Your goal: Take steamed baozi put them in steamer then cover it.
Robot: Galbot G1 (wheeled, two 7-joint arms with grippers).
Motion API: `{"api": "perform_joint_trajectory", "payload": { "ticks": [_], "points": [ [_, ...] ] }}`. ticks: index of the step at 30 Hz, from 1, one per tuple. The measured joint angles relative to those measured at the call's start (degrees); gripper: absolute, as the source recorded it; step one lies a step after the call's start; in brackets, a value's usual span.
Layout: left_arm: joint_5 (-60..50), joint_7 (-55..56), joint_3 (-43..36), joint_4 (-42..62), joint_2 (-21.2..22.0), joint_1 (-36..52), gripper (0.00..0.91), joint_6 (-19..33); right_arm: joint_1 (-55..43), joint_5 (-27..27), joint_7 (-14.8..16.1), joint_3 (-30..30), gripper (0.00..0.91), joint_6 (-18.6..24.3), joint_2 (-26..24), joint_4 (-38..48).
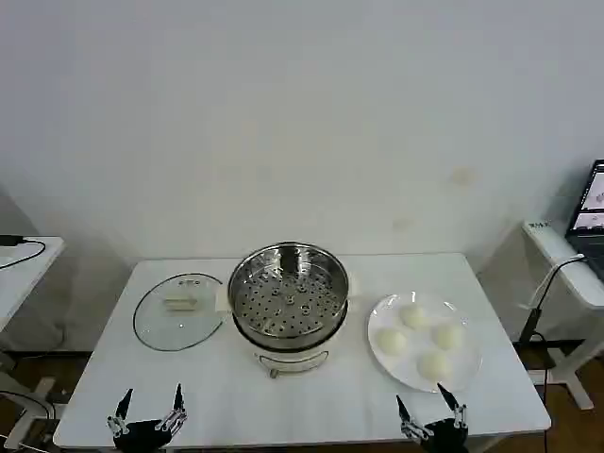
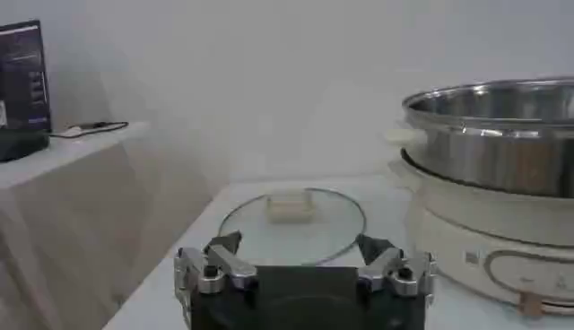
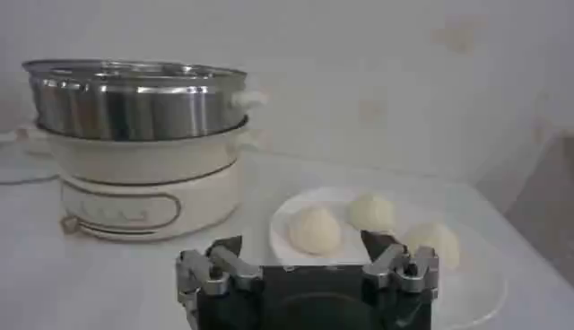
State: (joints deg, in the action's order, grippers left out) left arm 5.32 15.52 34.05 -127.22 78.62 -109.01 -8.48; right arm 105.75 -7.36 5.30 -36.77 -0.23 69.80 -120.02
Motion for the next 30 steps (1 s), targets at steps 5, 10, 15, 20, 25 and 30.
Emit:
{"api": "perform_joint_trajectory", "payload": {
  "ticks": [5, 10, 15, 20, 25, 30],
  "points": [
    [-2.15, -0.16, 0.2, -0.15, -0.39, 0.75, 0.907, -3.35, -3.5, 3.28, 4.17, -4.06, 0.907, -2.24, -4.91, 1.06],
    [-4.01, -0.19, -0.31, -0.05, -0.15, 1.35, 0.907, -5.38, -7.99, 6.49, 10.07, -7.06, 0.907, -3.9, -11.52, 3.47],
    [-5.42, -0.08, -0.8, 0.03, -0.13, 2.11, 0.907, -6.73, -14.74, 9.18, 16.26, -7.39, 0.907, -5.1, -19.73, 7.59],
    [-6.42, -0.11, -0.41, 0.08, -0.71, 3.02, 0.907, -7.75, -25.02, 11.57, 23.88, -2.94, 0.907, -5.88, -27.81, 12.99],
    [-6.9, -0.15, 0.32, -0.13, -1.06, 3.95, 0.907, -8.39, -39.87, 13.65, 31.28, 7.54, 0.907, -6.1, -33.55, 19.61],
    [-7.49, -0.13, 0.8, 0.28, -0.66, 4.85, 0.907, -8.71, -57.27, 15.8, 38.31, 22.69, 0.907, -5.5, -36.27, 27.74]
  ]
}}
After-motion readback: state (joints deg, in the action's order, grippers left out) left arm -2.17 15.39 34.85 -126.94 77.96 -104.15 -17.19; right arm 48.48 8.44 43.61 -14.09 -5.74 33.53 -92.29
